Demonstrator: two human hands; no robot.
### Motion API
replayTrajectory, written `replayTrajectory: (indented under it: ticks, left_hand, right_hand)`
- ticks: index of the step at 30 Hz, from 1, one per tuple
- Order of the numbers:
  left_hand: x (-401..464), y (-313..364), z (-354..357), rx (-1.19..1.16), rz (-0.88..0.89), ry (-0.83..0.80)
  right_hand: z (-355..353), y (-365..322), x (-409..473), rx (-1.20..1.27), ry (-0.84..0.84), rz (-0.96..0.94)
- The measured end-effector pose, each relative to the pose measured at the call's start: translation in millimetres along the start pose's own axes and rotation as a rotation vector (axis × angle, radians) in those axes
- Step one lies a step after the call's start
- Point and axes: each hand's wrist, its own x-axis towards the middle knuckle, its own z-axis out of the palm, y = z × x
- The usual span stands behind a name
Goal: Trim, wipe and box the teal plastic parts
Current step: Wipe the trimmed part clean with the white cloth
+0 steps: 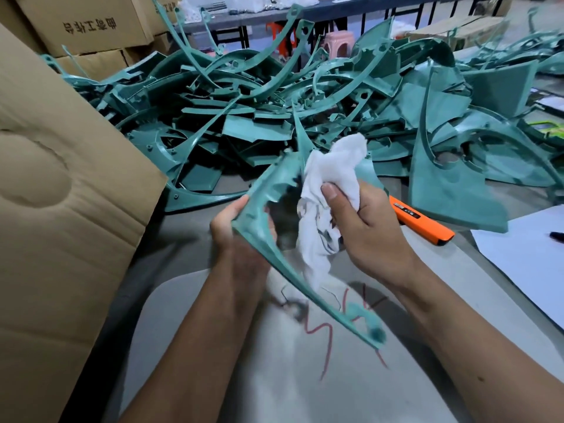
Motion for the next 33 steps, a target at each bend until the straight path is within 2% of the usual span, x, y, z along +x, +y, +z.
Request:
replayTrajectory:
  ticks: [2, 4, 7, 9, 13, 18, 21, 28, 33]
  left_hand:
    - [9.7, 5.1, -6.4, -0.070, 0.046, 0.066]
    - [12.6, 0.1, -6.3, -0.080, 0.038, 0.002]
    - [7.1, -21.5, -0.9, 0.041, -0.128, -0.115]
    - [6.3, -27.5, 2.5, 0.084, -0.181, -0.152]
    - [6.5, -27.7, 3.5, 0.115, -0.111, -0.130]
    - [9.7, -26.3, -2.1, 0.106, -0.089, -0.155]
    - [10.5, -22.5, -3.3, 0.150, -0.088, -0.150]
    - [8.6, -16.2, -4.7, 0.144, -0.077, -0.114]
    - [10.4, -15.0, -6.7, 0.137, -0.086, -0.128]
  right_hand:
    - [4.6, 1.6, -1.6, 0.154, 0.011, 0.095]
    - [17.0, 0.8, -6.3, 0.331, -0.042, 0.232]
    - [36.2, 2.2, -9.9, 0.538, -0.050, 0.344]
    - [33.7, 2.4, -6.0, 0.570, -0.013, 0.324]
    - [19.5, 6.1, 4.5, 0.514, 0.044, 0.294]
    - [34.9, 11.4, -0.1, 0.231, 0.140, 0.197]
    - [39.7, 15.7, -11.6, 0.153, 0.182, 0.190]
    - [40.6, 16.9, -18.8, -0.038, 0.063, 0.235]
    - [38.7, 15.0, -20.1, -0.200, -0.067, 0.187]
